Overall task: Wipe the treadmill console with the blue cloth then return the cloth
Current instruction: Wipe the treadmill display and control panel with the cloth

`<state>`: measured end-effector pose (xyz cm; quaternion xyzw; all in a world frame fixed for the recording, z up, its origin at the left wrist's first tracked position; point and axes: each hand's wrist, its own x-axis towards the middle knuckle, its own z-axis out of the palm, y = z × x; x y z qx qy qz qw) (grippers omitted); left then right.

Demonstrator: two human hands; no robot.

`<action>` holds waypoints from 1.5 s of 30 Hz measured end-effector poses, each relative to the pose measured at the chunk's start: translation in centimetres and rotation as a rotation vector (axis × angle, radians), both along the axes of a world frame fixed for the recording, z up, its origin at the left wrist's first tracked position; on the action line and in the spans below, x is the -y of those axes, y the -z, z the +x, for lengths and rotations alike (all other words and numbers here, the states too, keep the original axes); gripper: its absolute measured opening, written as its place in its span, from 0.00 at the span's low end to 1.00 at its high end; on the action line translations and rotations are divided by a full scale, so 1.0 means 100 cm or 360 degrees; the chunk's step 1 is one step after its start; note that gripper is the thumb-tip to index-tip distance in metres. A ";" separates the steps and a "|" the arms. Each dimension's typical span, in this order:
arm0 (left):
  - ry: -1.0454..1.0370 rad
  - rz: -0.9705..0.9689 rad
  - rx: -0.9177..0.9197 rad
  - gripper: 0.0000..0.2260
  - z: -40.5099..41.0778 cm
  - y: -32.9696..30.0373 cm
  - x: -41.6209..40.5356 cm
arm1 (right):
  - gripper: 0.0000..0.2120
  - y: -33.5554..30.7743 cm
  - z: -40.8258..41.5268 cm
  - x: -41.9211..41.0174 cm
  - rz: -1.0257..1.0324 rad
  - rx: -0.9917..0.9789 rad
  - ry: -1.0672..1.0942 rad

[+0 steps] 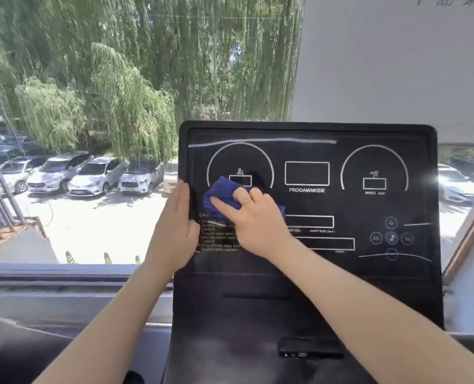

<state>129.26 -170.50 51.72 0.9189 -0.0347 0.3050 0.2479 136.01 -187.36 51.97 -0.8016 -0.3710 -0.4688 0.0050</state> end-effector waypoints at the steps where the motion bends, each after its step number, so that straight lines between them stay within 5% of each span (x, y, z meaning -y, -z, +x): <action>1: 0.0001 0.0016 0.0011 0.31 -0.006 0.009 0.000 | 0.27 -0.001 0.003 0.010 -0.0040 0.0046 -0.0003; 7: 0.0026 0.0184 -0.0047 0.31 -0.043 0.055 -0.015 | 0.26 -0.004 0.004 0.024 0.0621 -0.0117 0.0339; 15: 0.0105 0.0429 -0.0163 0.32 -0.065 0.082 -0.025 | 0.29 0.058 -0.039 0.011 -0.0204 -0.0247 -0.0121; 23: 0.0229 -0.0016 -0.0348 0.31 -0.070 0.090 -0.008 | 0.30 0.050 -0.050 0.023 0.0787 -0.0588 0.0577; 30: 0.0289 -0.0115 -0.0176 0.29 -0.062 0.090 -0.030 | 0.34 0.105 -0.097 -0.038 0.0074 -0.0516 0.0350; 38: 0.0210 0.0139 -0.0145 0.31 -0.060 0.104 -0.020 | 0.31 0.111 -0.088 0.034 0.0281 -0.0448 0.0420; 45: 0.0225 0.0117 -0.0241 0.29 -0.064 0.098 -0.017 | 0.31 0.122 -0.107 -0.011 -0.0242 -0.0453 0.0067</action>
